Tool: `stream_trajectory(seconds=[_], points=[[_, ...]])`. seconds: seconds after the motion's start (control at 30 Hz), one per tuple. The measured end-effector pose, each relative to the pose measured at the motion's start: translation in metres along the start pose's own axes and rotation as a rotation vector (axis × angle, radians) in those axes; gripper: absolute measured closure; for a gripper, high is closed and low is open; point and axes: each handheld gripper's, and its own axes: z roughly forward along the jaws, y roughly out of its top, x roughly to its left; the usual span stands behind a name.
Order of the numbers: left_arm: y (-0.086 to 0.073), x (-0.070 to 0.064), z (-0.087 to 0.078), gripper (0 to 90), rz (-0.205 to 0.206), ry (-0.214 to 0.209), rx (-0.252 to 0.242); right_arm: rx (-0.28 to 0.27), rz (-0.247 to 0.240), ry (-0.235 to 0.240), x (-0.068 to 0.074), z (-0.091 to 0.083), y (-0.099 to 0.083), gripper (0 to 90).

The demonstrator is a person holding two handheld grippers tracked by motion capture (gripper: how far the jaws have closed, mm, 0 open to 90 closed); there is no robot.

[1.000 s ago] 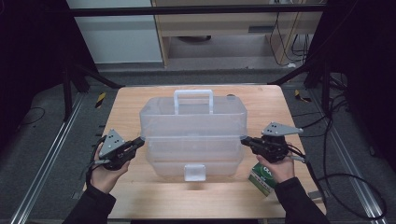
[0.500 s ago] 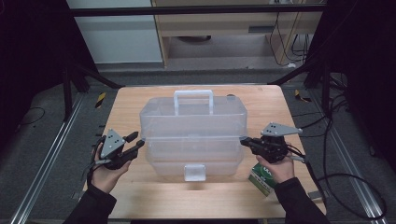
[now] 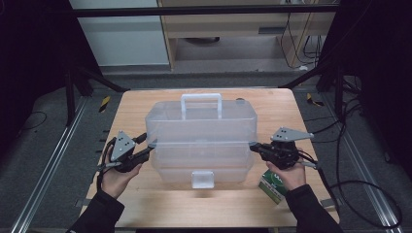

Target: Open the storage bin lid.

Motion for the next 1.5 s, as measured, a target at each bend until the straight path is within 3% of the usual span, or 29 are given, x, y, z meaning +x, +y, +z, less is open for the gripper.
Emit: stream_trajectory(seconds=[0.27, 0.5, 0.7, 0.93, 1.5], points=[[0.003, -0.001, 0.000, 58.4, 0.004, 0.012, -0.016, 0.006, 0.001, 0.002, 0.000, 0.000, 0.000, 89.5], [0.004, -0.002, -0.002, 60.4, 0.021, 0.029, 0.003, 0.020, -0.002, -0.012, 0.001, 0.000, -0.001, 86.9], [0.005, -0.002, -0.001, 60.5, 0.012, 0.027, 0.004, 0.098, 0.001, -0.097, 0.001, 0.000, -0.005, 81.2], [0.005, -0.001, -0.001, 60.3, 0.004, 0.023, 0.006, 0.148, 0.042, -0.113, -0.007, 0.008, -0.016, 77.8], [0.013, 0.004, 0.000, 60.9, -0.009, 0.018, 0.006, 0.223, 0.040, -0.115, -0.003, 0.024, -0.023, 74.8]])
